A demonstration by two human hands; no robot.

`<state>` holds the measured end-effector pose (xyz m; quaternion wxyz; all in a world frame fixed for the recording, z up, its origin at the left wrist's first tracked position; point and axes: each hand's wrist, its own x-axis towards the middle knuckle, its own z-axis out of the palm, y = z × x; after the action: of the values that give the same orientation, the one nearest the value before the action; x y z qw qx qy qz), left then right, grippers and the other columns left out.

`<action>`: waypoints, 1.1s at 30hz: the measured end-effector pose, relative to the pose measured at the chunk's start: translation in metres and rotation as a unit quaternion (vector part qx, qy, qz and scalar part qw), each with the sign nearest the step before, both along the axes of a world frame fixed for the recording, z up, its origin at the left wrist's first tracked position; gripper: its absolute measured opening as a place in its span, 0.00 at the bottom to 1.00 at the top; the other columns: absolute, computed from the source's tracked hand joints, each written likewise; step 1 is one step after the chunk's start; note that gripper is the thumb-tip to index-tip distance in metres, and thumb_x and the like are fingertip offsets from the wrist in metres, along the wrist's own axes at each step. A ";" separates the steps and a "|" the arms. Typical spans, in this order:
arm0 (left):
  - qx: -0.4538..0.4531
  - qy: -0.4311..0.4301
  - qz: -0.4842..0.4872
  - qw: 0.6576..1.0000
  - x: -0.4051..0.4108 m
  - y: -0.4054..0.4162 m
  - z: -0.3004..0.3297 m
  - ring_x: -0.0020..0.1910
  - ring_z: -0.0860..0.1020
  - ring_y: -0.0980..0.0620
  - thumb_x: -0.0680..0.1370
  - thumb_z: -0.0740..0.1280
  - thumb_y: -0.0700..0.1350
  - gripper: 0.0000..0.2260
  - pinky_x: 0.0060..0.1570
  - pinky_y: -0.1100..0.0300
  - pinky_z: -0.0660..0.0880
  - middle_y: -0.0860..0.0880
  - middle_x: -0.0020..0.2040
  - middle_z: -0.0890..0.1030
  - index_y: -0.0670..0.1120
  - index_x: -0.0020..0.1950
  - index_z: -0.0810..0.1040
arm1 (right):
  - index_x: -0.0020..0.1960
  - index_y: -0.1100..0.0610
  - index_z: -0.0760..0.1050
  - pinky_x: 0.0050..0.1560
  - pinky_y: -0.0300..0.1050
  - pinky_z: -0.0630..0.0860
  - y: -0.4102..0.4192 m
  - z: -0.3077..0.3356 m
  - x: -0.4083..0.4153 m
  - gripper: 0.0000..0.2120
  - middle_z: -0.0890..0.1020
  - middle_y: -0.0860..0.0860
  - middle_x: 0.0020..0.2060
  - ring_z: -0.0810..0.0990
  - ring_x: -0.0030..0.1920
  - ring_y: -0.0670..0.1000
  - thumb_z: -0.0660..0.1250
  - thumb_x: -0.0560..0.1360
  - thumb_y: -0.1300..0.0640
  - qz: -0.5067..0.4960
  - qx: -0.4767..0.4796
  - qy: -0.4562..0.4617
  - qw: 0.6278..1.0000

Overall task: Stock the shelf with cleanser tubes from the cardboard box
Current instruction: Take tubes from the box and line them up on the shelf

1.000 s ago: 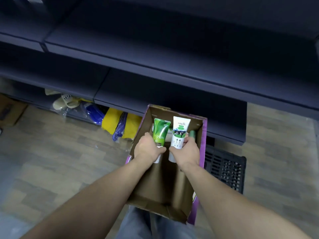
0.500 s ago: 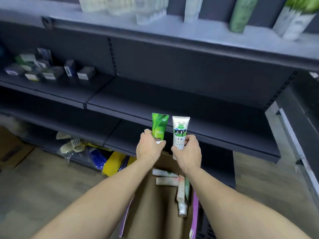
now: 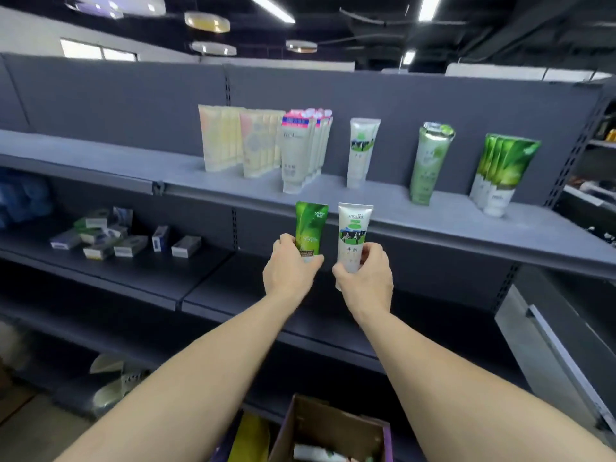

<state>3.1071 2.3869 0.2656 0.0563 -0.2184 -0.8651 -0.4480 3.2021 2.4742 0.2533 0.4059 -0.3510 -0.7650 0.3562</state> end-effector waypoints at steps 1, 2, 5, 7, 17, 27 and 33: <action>0.009 0.012 -0.002 1.000 -0.003 0.002 0.013 0.46 0.79 0.47 0.71 0.72 0.56 0.21 0.44 0.53 0.74 0.50 0.52 0.77 0.47 0.56 0.71 | 0.54 0.48 0.69 0.48 0.46 0.75 0.002 0.012 -0.003 0.18 0.74 0.44 0.49 0.77 0.47 0.48 0.71 0.68 0.50 -0.002 0.010 0.008 1.000; 0.015 0.023 -0.003 1.000 -0.005 0.003 0.025 0.46 0.78 0.48 0.71 0.72 0.56 0.21 0.42 0.55 0.72 0.50 0.52 0.77 0.47 0.56 0.71 | 0.55 0.48 0.70 0.48 0.46 0.76 0.004 0.023 -0.005 0.18 0.75 0.44 0.49 0.77 0.47 0.48 0.71 0.68 0.50 -0.003 0.017 0.014 1.000; 0.026 0.050 -0.010 0.998 -0.010 0.008 0.055 0.47 0.77 0.49 0.72 0.72 0.56 0.20 0.42 0.57 0.69 0.50 0.52 0.76 0.47 0.56 0.71 | 0.56 0.49 0.70 0.48 0.46 0.76 0.011 0.048 -0.009 0.18 0.76 0.45 0.50 0.77 0.47 0.48 0.72 0.68 0.51 -0.010 0.030 0.025 0.999; 0.035 0.061 -0.015 0.997 -0.012 0.011 0.069 0.48 0.78 0.49 0.72 0.72 0.55 0.20 0.42 0.57 0.70 0.50 0.52 0.76 0.47 0.56 0.71 | 0.56 0.49 0.70 0.48 0.45 0.75 0.014 0.061 -0.011 0.18 0.75 0.46 0.50 0.77 0.48 0.48 0.72 0.69 0.51 -0.013 0.038 0.027 0.999; 0.054 0.078 -0.026 0.995 -0.025 0.030 0.096 0.47 0.77 0.48 0.73 0.73 0.55 0.18 0.42 0.55 0.73 0.50 0.49 0.77 0.48 0.53 0.70 | 0.56 0.50 0.70 0.46 0.44 0.71 0.026 0.094 -0.024 0.18 0.75 0.47 0.51 0.75 0.48 0.48 0.72 0.69 0.52 -0.024 0.059 0.023 0.998; 0.055 0.073 -0.032 0.995 -0.042 0.046 0.100 0.49 0.77 0.48 0.74 0.72 0.56 0.19 0.41 0.55 0.71 0.50 0.51 0.77 0.47 0.55 0.70 | 0.51 0.50 0.70 0.46 0.48 0.76 0.043 0.104 -0.050 0.19 0.77 0.47 0.48 0.78 0.46 0.49 0.73 0.66 0.48 -0.041 0.037 0.038 0.998; 0.066 0.085 -0.036 0.994 -0.055 0.057 0.109 0.49 0.77 0.48 0.74 0.72 0.56 0.19 0.42 0.55 0.71 0.50 0.52 0.76 0.47 0.56 0.70 | 0.53 0.51 0.68 0.50 0.51 0.77 0.060 0.114 -0.075 0.20 0.75 0.48 0.50 0.77 0.49 0.50 0.74 0.68 0.50 -0.056 0.069 0.031 0.996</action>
<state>3.0522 2.4437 0.3742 0.1279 -0.2827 -0.8173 -0.4856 3.1275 2.5339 0.3670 0.4720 -0.3527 -0.7541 0.2900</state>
